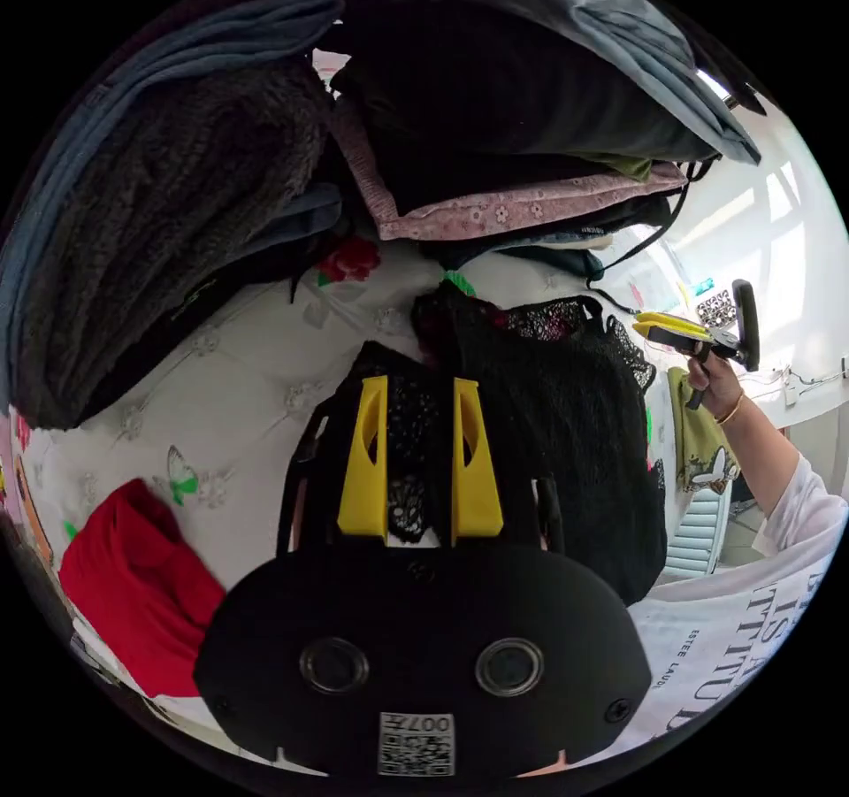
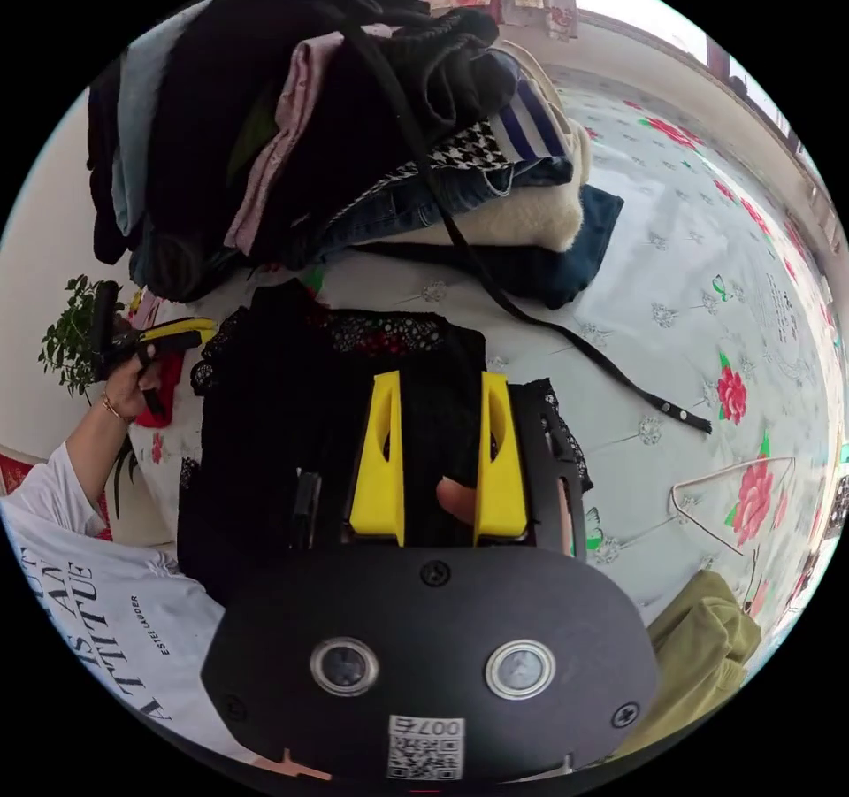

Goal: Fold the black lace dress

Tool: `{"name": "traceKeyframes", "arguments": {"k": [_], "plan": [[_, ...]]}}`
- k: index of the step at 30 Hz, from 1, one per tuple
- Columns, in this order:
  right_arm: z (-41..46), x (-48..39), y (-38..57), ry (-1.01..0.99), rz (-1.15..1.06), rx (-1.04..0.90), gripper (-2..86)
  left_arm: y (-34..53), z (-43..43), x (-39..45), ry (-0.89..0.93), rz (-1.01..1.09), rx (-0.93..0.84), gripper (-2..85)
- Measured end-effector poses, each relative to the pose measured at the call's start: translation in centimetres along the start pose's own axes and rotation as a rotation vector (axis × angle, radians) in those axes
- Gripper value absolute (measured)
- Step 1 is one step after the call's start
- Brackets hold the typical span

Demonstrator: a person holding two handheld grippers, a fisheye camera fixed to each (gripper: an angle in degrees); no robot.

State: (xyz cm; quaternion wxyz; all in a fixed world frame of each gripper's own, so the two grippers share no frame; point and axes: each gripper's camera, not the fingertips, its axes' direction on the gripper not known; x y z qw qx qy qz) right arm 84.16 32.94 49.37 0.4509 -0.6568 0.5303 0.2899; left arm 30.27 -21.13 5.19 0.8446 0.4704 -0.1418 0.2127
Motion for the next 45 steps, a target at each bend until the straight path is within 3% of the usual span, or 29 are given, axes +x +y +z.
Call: {"name": "traceKeyframes", "arguments": {"k": [5, 7, 11, 15, 19, 23, 28, 31, 36, 38, 40, 45], "plan": [[4.5, 1.5, -3.9, -0.030, 0.059, -0.097, 8.3, -3.5, 4.6, -0.4, 0.025, -0.034, -0.028, 11.9], [5.7, 1.7, -4.4, -0.020, 0.067, -0.133, 6.3, -3.7, 5.4, 0.3, -0.055, -0.020, -0.004, 6.9], [4.2, 1.7, -3.0, 0.002, 0.064, -0.022, 1.5, -3.6, 6.5, 1.4, -0.009, 0.042, -0.059, -0.1], [-1.8, 0.9, 0.9, -0.154, -0.012, 0.162, 0.3, 0.2, 0.2, 2.3, 0.073, 0.094, 0.125, -0.9], [-8.0, -1.8, 7.2, -0.187, -0.157, 0.300, 0.1, 7.8, -8.7, 5.1, 0.158, 0.216, 0.288, -0.9], [-12.9, -5.5, 16.7, -0.160, -0.290, 0.336, 0.2, 17.0, -13.5, 9.8, 0.133, 0.370, 0.303, -0.9], [-13.6, -9.5, 27.9, -0.113, -0.333, 0.245, 0.4, 29.9, -13.3, 16.0, 0.039, 0.415, 0.120, -0.9], [-11.2, -11.4, 33.7, -0.083, -0.328, 0.134, 0.7, 35.1, -10.2, 16.8, 0.058, 0.314, 0.020, -0.9], [-2.2, -11.6, 40.9, -0.143, -0.257, -0.189, 3.6, 40.5, -3.5, 16.7, 0.043, 0.172, -0.162, -0.7], [-0.6, -11.0, 42.3, -0.146, -0.205, -0.265, 5.0, 41.6, -3.0, 17.0, 0.037, 0.159, -0.160, -0.4], [-1.4, -10.4, 43.3, -0.158, -0.187, -0.217, 6.4, 42.5, -3.7, 17.4, 0.032, 0.137, -0.131, 0.1], [-6.8, -7.9, 43.5, -0.097, -0.060, 0.141, 10.7, 42.7, -7.1, 19.1, -0.038, 0.155, -0.008, 1.9]]}}
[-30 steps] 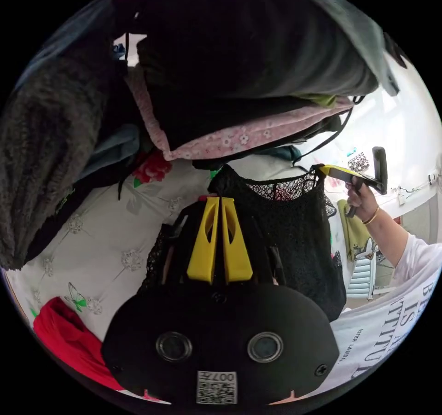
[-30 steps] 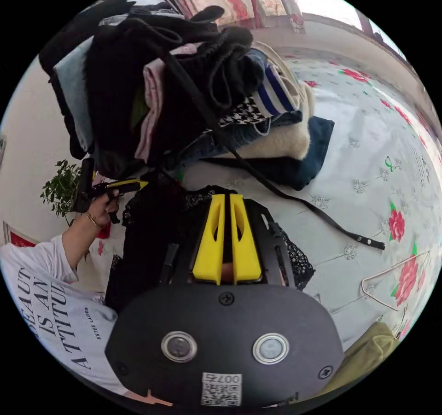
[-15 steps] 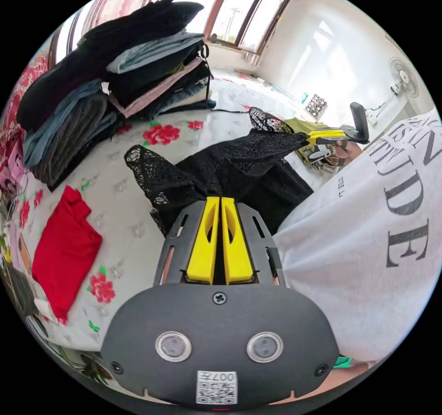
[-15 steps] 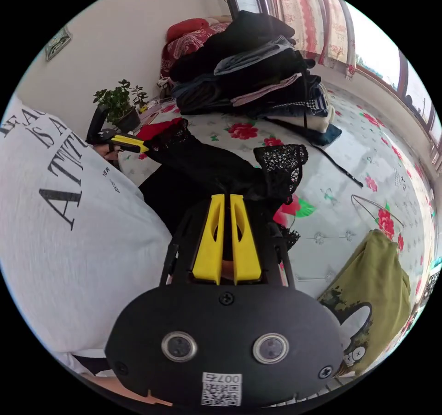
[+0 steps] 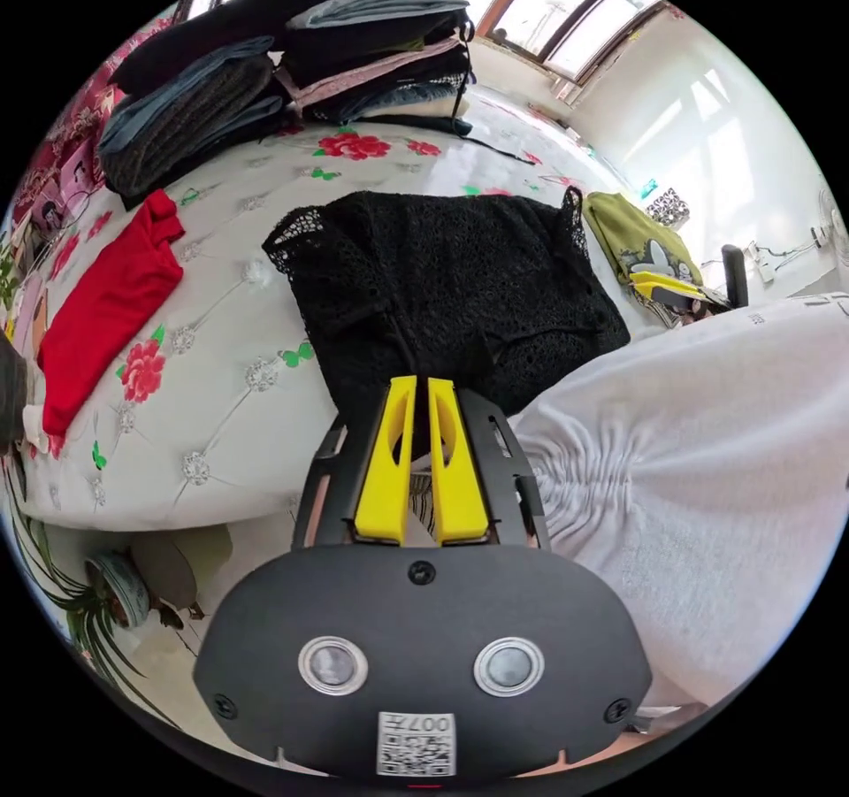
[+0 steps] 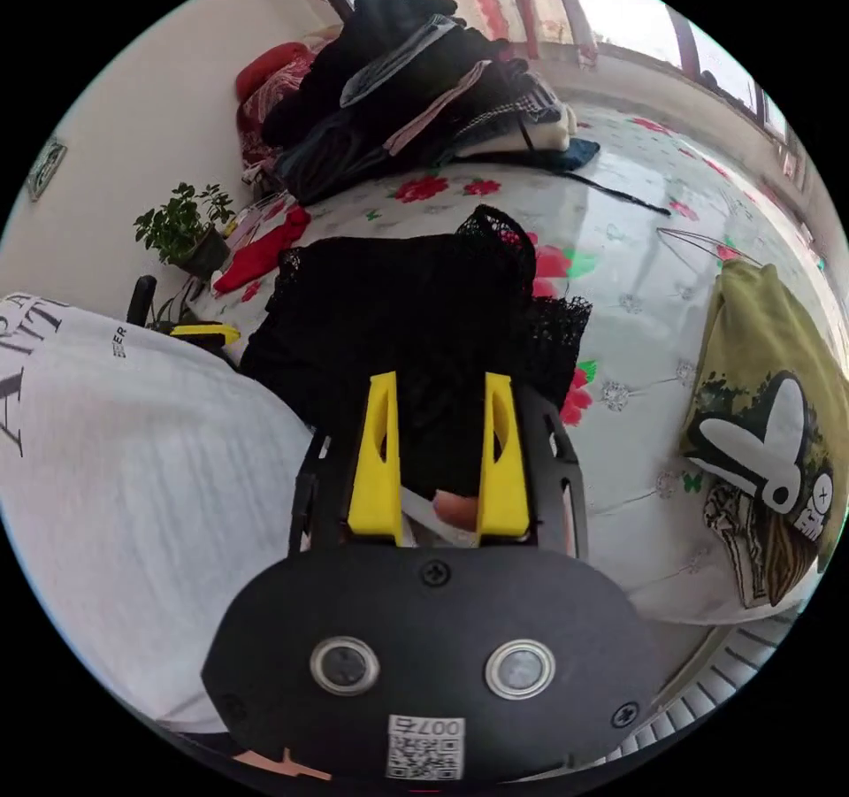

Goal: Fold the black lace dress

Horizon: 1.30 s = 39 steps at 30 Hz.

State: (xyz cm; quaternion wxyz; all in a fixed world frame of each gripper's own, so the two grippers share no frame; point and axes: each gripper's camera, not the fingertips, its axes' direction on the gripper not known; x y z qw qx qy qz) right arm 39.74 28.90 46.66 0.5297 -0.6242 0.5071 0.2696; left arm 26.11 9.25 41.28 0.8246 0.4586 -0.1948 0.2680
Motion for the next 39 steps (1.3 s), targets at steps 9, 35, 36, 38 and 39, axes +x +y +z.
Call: {"name": "traceKeyframes", "arguments": {"k": [9, 35, 36, 38, 39], "plan": [[7.3, -0.1, -5.8, 0.202, 0.035, -0.042, 6.0, -5.7, 5.8, 3.1, -0.023, 0.051, -0.056, 3.6], [6.6, 13.5, 11.9, -0.225, 0.658, 0.167, 13.6, -7.8, 11.1, 8.7, 0.024, 0.187, -0.186, 1.5], [7.4, 13.2, 11.4, -0.256, 0.660, 0.161, 13.1, -8.2, 11.5, 8.8, 0.061, 0.174, -0.184, 1.7], [8.2, 12.7, 10.7, -0.241, 0.661, 0.157, 11.7, -9.1, 11.4, 9.1, 0.120, 0.174, -0.157, 1.9], [9.0, 12.7, 10.3, -0.265, 0.667, 0.130, 10.4, -9.6, 11.4, 9.5, 0.121, 0.190, -0.145, 1.9]]}}
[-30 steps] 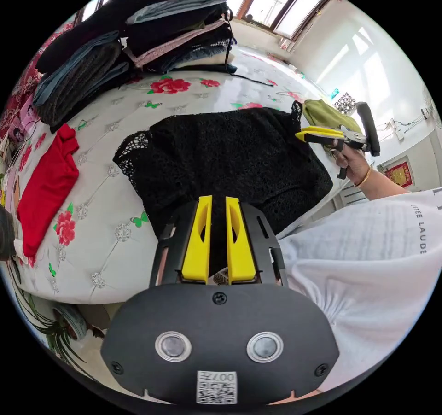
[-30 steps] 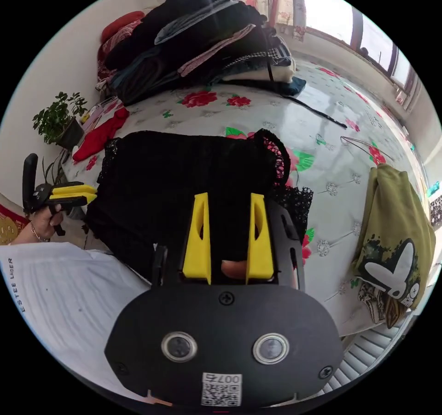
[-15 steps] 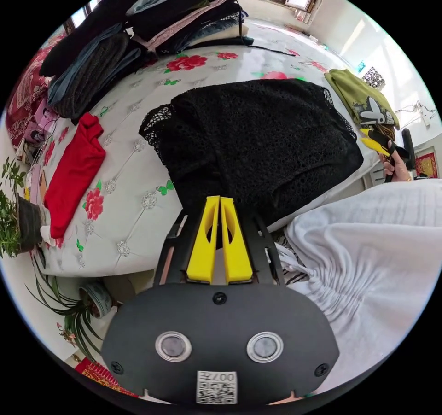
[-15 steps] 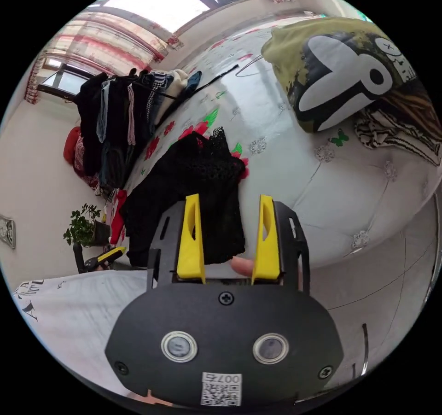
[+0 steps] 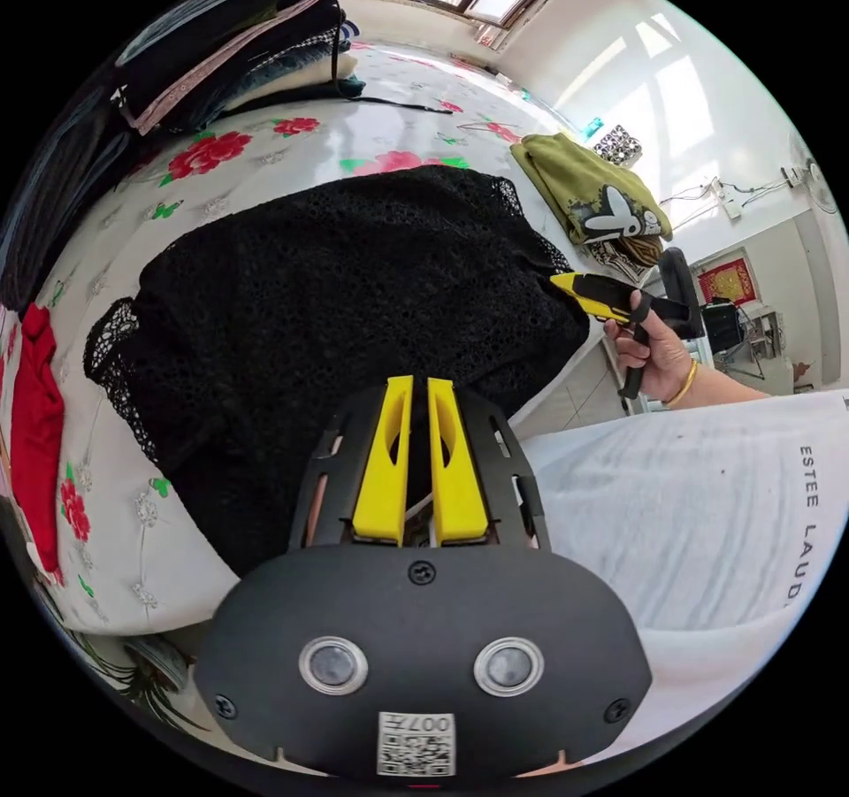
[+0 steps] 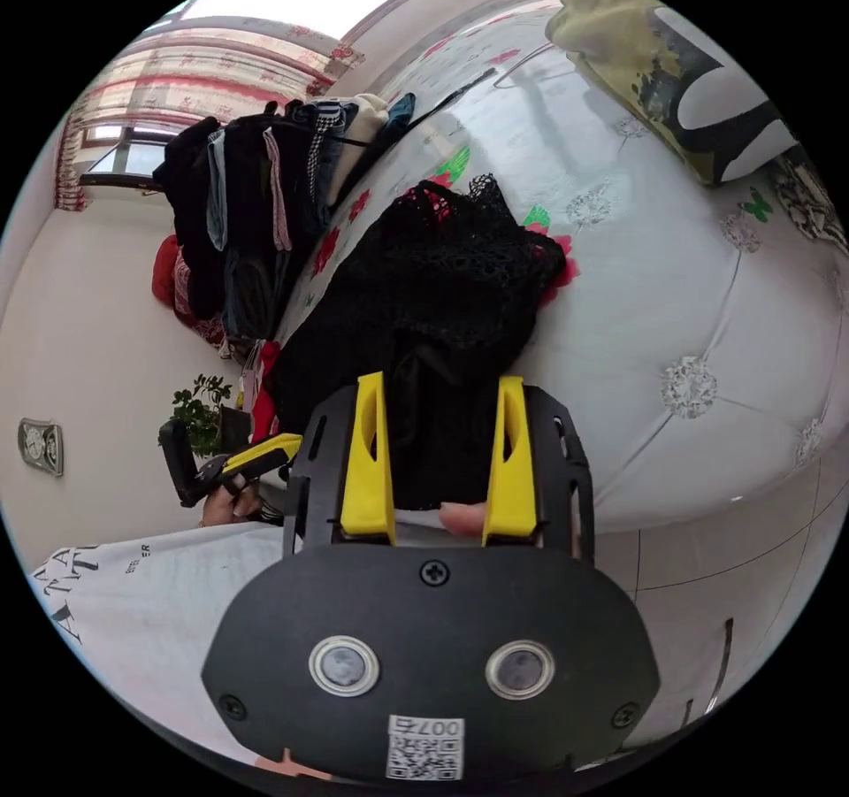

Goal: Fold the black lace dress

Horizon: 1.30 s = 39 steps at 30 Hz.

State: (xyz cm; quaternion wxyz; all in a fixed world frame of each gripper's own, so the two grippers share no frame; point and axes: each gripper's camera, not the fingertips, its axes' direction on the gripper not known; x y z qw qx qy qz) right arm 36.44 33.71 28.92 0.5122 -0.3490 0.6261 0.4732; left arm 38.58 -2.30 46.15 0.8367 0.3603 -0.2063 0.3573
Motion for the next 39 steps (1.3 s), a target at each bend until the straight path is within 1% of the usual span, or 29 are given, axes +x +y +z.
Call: {"name": "traceKeyframes", "arguments": {"k": [2, 4, 5, 6, 7, 10, 12, 13, 15, 16, 18, 19, 21, 22, 24, 26, 28, 30, 33, 37, 39], "plan": [[0.8, -0.1, -0.2, 0.017, 0.016, -0.006, 8.3, -0.7, 0.9, 0.3, -0.048, 0.029, -0.035, 1.8], [1.3, -0.3, -0.4, 0.031, 0.016, -0.017, 6.3, -0.9, 3.9, 0.1, -0.118, 0.065, -0.170, 1.7], [1.3, -0.6, -0.5, 0.030, 0.013, -0.013, 5.2, -0.8, 4.1, -0.1, -0.129, 0.065, -0.166, 1.7], [1.2, -1.1, -0.8, 0.009, -0.001, -0.008, 4.1, -0.5, 3.7, -0.2, -0.116, 0.076, -0.126, 1.7], [1.2, -1.4, -0.9, -0.001, -0.010, -0.005, 3.7, -0.5, 3.6, -0.4, -0.110, 0.063, -0.131, 1.7], [1.1, -5.2, -2.0, -0.027, -0.125, 0.010, 1.9, 0.0, 2.9, -0.6, -0.118, 0.069, -0.118, 2.0], [1.9, -10.8, -2.8, -0.022, -0.324, -0.011, 1.3, 0.6, 2.2, -0.7, -0.113, 0.071, -0.102, 2.3], [2.3, -12.6, -2.9, -0.019, -0.386, -0.024, 1.2, 1.1, 1.5, -0.9, -0.093, 0.069, -0.083, 2.4], [4.7, -19.9, -2.3, 0.005, -0.645, -0.093, 1.3, 2.2, 0.3, -1.4, -0.059, 0.055, -0.056, 2.2], [5.5, -21.6, -1.9, 0.004, -0.708, -0.117, 1.4, 3.2, -0.7, -1.7, -0.035, 0.047, -0.032, 2.0], [9.5, -27.7, 0.3, -0.025, -0.918, -0.233, 2.0, 4.9, -2.2, -2.3, -0.001, 0.033, 0.005, 1.6], [10.7, -28.9, 1.0, -0.033, -0.963, -0.266, 2.2, 6.2, -3.2, -2.9, 0.012, 0.007, 0.031, 1.3], [16.1, -32.5, 3.9, -0.062, -1.088, -0.416, 3.1, 8.4, -4.4, -4.1, 0.028, -0.047, 0.067, 0.8], [17.6, -33.2, 4.7, -0.069, -1.110, -0.466, 3.3, 9.9, -5.1, -5.0, 0.032, -0.097, 0.086, 0.7], [22.8, -34.5, 7.0, -0.059, -1.144, -0.651, 4.2, 12.0, -5.8, -6.5, 0.040, -0.179, 0.106, 0.6], [24.5, -34.8, 7.5, -0.073, -1.117, -0.687, 4.9, 13.9, -6.3, -8.0, 0.050, -0.258, 0.122, 1.0], [24.4, -34.9, 7.0, -0.085, -1.098, -0.636, 5.7, 15.6, -7.4, -9.5, 0.050, -0.331, 0.164, 1.8], [23.3, -34.5, 5.4, -0.018, -1.085, -0.511, 7.0, 16.2, -8.2, -10.4, 0.045, -0.359, 0.195, 2.4], [22.8, -34.9, 4.1, 0.065, -1.089, -0.431, 8.3, 16.0, -9.3, -11.7, 0.048, -0.373, 0.239, 3.1], [25.3, -36.6, 6.6, 0.059, -1.159, -0.512, 8.2, 14.6, -9.2, -12.7, 0.048, -0.331, 0.224, 3.7], [28.9, -36.9, 9.0, 0.134, -1.191, -0.602, 6.2, 13.8, -8.4, -12.8, 0.054, -0.302, 0.183, 3.9]]}}
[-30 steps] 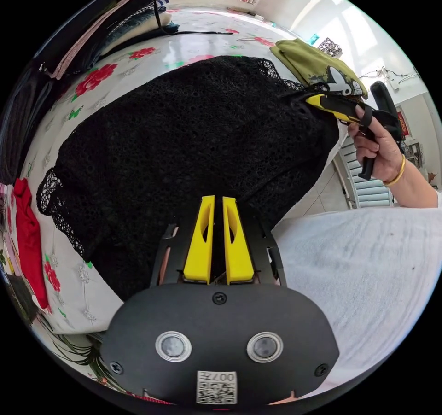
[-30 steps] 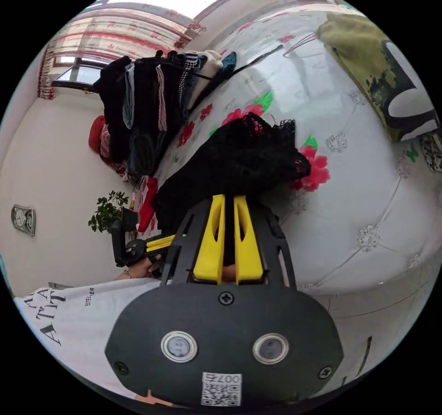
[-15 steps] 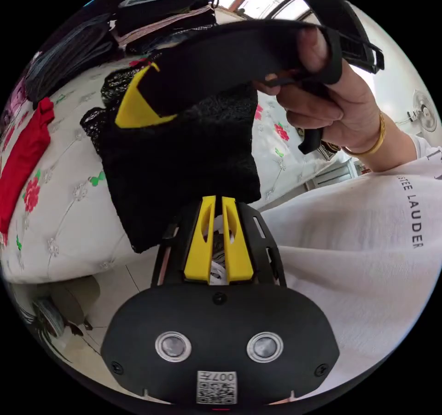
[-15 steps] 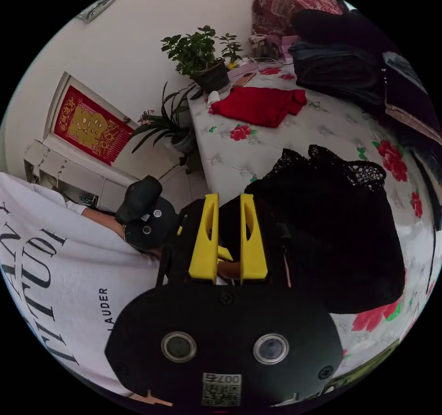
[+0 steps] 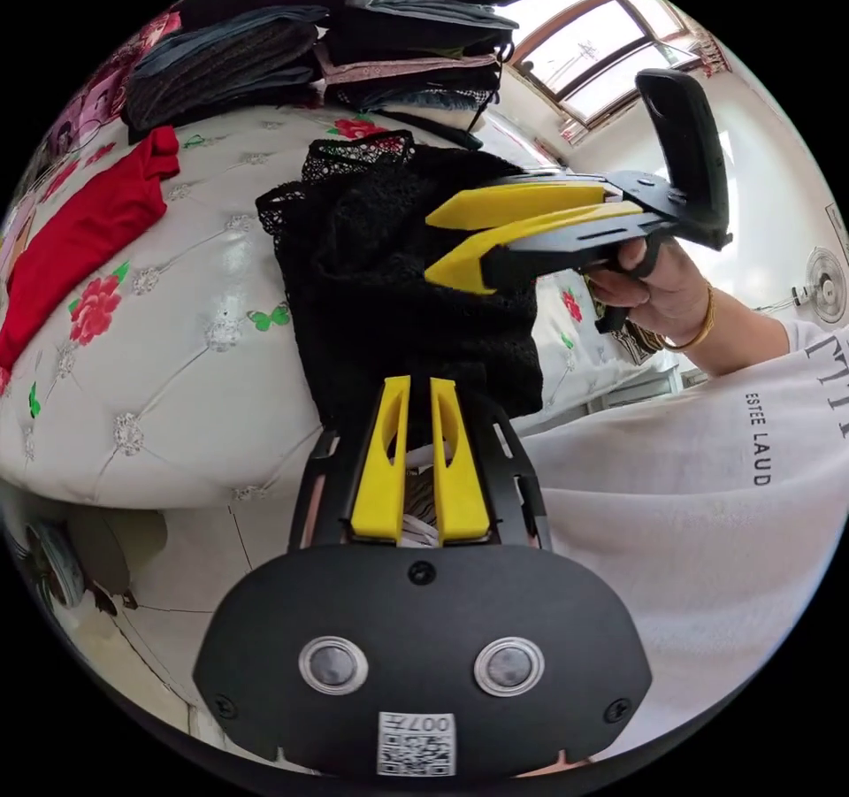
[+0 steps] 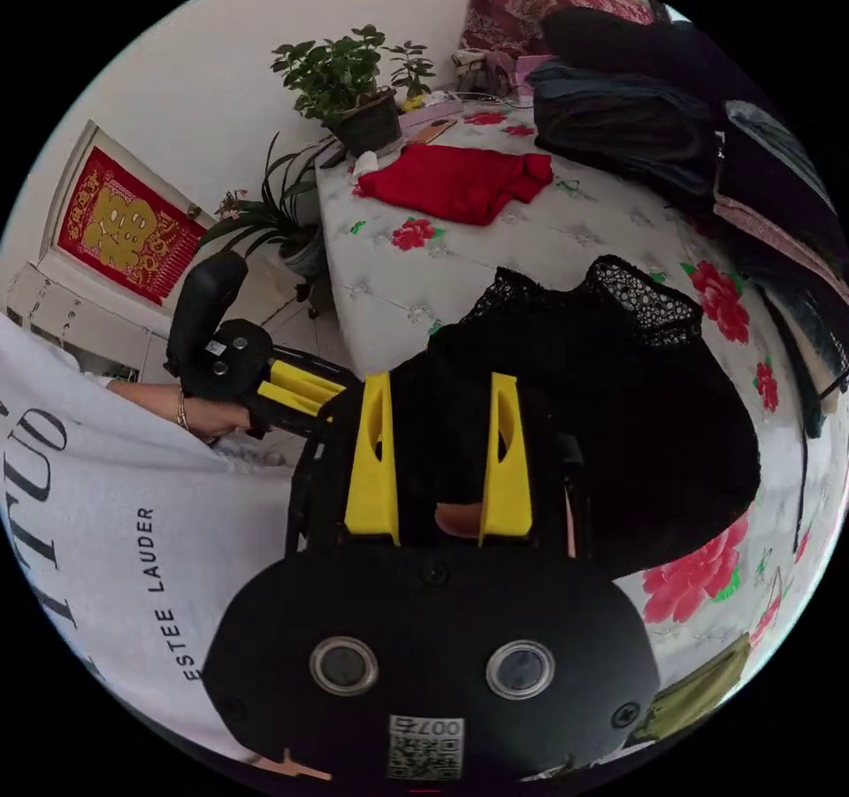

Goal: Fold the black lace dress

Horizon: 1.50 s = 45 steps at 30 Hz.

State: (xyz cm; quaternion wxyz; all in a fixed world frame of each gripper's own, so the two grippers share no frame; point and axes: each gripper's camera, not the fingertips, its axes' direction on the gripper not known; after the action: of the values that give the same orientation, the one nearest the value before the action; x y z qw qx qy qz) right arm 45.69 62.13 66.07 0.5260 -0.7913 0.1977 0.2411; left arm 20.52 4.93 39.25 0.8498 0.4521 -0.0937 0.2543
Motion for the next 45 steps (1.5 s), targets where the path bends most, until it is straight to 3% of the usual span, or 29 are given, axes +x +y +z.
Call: {"name": "traceKeyframes", "arguments": {"k": [3, 7, 11, 15, 17, 19, 22, 27, 30, 35, 37, 41, 45], "plan": [[4.0, 0.7, -0.4, 0.132, 0.035, -0.200, 1.8, -0.9, 1.8, 0.4, -0.008, 0.048, -0.071, 3.8], [-2.9, 3.1, 3.9, 0.239, 0.185, -0.039, 0.4, -1.7, 3.8, 1.5, -0.079, 0.130, -0.166, 3.0], [-12.4, 5.5, 15.7, 0.408, 0.555, 0.071, 0.5, -2.2, 4.7, 2.6, -0.124, 0.191, -0.194, 1.6], [-13.5, 7.3, 27.4, 0.457, 1.017, -0.033, 2.1, -2.6, 5.3, 3.2, -0.115, 0.182, -0.199, 1.1], [-14.0, 7.0, 29.2, 0.496, 1.095, 0.010, 3.3, -2.7, 5.5, 3.5, -0.122, 0.174, -0.202, 1.1], [-14.6, 6.4, 28.3, 0.514, 1.066, 0.127, 4.7, -2.9, 5.8, 3.9, -0.129, 0.147, -0.212, 0.9], [-13.9, 5.8, 21.8, 0.473, 0.768, 0.226, 7.5, -3.4, 6.3, 4.8, -0.162, 0.135, -0.238, 0.5], [-8.9, 4.7, 6.5, 0.407, 0.198, 0.175, 10.7, -3.7, 7.0, 6.1, -0.206, 0.087, -0.249, 0.0], [-5.8, 4.3, 0.2, 0.431, 0.022, 0.108, 10.8, -3.7, 7.4, 6.8, -0.226, 0.060, -0.245, -0.3], [-1.9, 7.5, -2.6, 0.447, 0.039, -0.121, 6.6, -3.9, 8.1, 7.9, -0.257, 0.034, -0.255, -0.6], [-5.0, 8.6, -0.4, 0.432, 0.075, -0.017, 5.7, -4.0, 8.4, 8.5, -0.272, 0.027, -0.260, -0.6], [-14.6, 11.3, 10.9, 0.440, 0.185, 0.233, 4.0, -3.7, 8.7, 9.2, -0.283, 0.023, -0.245, -0.7], [-16.8, 15.6, 23.7, 0.447, 0.482, 0.064, 3.3, -3.5, 8.9, 9.6, -0.273, 0.001, -0.233, -0.7]]}}
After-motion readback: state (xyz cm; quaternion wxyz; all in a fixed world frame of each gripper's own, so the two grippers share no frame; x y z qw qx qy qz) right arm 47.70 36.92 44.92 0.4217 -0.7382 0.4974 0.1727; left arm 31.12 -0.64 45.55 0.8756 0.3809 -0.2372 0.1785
